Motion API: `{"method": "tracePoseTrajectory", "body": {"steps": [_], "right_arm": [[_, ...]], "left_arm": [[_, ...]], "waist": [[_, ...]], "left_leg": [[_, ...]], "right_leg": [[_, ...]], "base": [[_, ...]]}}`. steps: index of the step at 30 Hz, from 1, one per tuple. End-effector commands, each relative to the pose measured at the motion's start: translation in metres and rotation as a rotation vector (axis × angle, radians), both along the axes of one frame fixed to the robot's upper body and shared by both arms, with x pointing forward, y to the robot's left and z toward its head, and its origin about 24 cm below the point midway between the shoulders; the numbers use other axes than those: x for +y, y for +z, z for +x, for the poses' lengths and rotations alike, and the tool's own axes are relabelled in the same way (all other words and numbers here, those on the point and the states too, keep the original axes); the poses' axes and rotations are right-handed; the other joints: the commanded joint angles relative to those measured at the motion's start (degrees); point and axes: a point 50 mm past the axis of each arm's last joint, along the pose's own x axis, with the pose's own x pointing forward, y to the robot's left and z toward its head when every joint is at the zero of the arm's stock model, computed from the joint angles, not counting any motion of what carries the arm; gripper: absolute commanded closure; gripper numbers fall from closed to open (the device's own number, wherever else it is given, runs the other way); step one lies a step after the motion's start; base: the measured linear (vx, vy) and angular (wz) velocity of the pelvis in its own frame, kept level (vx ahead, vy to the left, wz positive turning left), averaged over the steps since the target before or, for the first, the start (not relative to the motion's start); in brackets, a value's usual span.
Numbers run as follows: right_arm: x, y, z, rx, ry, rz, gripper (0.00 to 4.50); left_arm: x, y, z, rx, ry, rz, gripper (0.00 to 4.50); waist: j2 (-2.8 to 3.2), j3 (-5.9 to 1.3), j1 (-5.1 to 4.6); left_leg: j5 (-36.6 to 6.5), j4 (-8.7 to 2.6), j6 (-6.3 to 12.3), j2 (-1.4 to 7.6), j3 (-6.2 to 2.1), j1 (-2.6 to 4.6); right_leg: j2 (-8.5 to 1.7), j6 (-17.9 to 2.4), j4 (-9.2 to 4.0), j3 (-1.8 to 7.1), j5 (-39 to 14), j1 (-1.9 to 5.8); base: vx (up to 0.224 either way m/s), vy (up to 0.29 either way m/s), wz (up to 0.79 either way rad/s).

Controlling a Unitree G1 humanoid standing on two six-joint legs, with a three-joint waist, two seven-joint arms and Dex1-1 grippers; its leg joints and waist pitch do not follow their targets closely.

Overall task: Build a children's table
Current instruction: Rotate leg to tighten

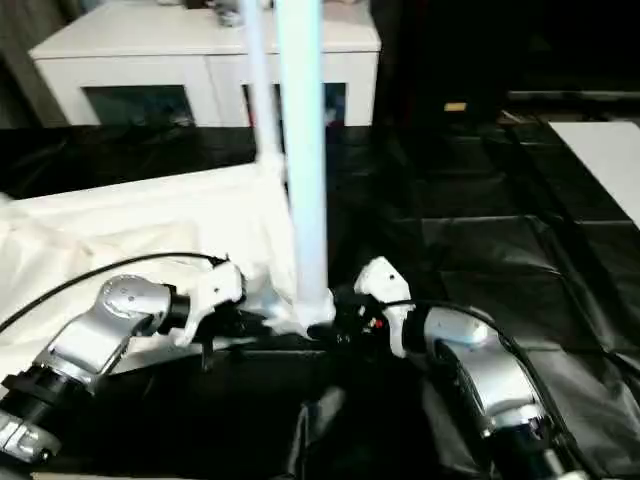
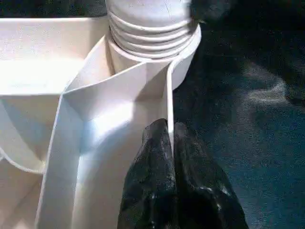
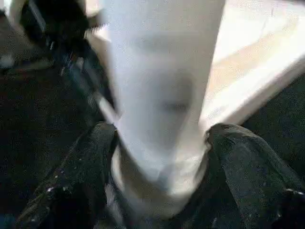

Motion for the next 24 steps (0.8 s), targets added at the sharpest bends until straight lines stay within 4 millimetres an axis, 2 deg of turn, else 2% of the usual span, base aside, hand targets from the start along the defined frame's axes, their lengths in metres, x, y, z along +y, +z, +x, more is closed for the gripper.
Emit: {"method": "tracePoseTrajectory", "body": {"steps": [1,3,5,11,17,24], "right_arm": [[0.0,0.0009,0.0039,-0.007,-0.018,0.003,0.98],[0.0008,0.001,0.0053,-0.004,-0.017,0.007,0.98],[0.0018,0.001,0.0051,0.004,-0.01,0.015,0.98],[0.002,0.0,0.0033,0.026,0.014,0.021,1.54],[-0.0018,-0.0013,0.0013,0.042,0.025,0.014,2.13],[-0.0014,-0.0049,0.0004,0.062,0.032,0.006,2.37]], "left_arm": [[-0.0073,-0.0055,-0.009,0.052,-0.075,0.005,4.5],[-0.0068,-0.0054,-0.0092,0.051,-0.069,0.007,4.5],[-0.0067,-0.0057,-0.0093,0.05,-0.067,0.009,4.5],[-0.0054,-0.0066,-0.0087,0.048,-0.056,0.014,4.5],[-0.0033,-0.0076,-0.0094,0.054,-0.05,0.022,4.5],[-0.0016,-0.009,-0.0078,0.057,-0.021,0.033,4.5]], "waist": [[-0.71,-3.06,-0.02],[-0.78,-3.18,0.06],[-0.83,-3.19,0.07],[-0.8,-3.14,0.07],[-0.81,-3.33,0.1],[-0.75,-3.21,0.05]], "left_leg": [[-8.5,-3.79,3.94,3.15,-0.9,0.53],[-6.8,-3.6,4.6,3.03,-0.91,0.34],[-6.5,-3.54,4.97,3.01,-0.91,0.33],[-7.4,-3.56,4.68,3.01,-0.94,0.32],[-6.4,-3.33,5.12,2.95,-0.92,0.31],[-7.7,-3.45,4.67,2.98,-0.96,0.43]], "right_leg": [[-4.43,-14.8,-3.78,2.59,-3.3,2.36],[-4.39,-15.0,-3.49,2.5,-0.5,2.57],[-4.39,-15.0,-3.47,2.44,-0.1,2.61],[-4.38,-14.7,-3.63,2.42,-2.6,2.65],[-4.37,-15.0,-3.39,2.37,-0.5,2.76],[-4.33,-15.0,-3.53,2.31,-2.4,2.71]], "base": [[0.0,0.0,0.0],[0.0,0.0,0.0],[0.0,0.0,0.0],[0.0,0.0,0.0],[0.0,0.0,0.0],[0.0,0.0,0.0]]}}
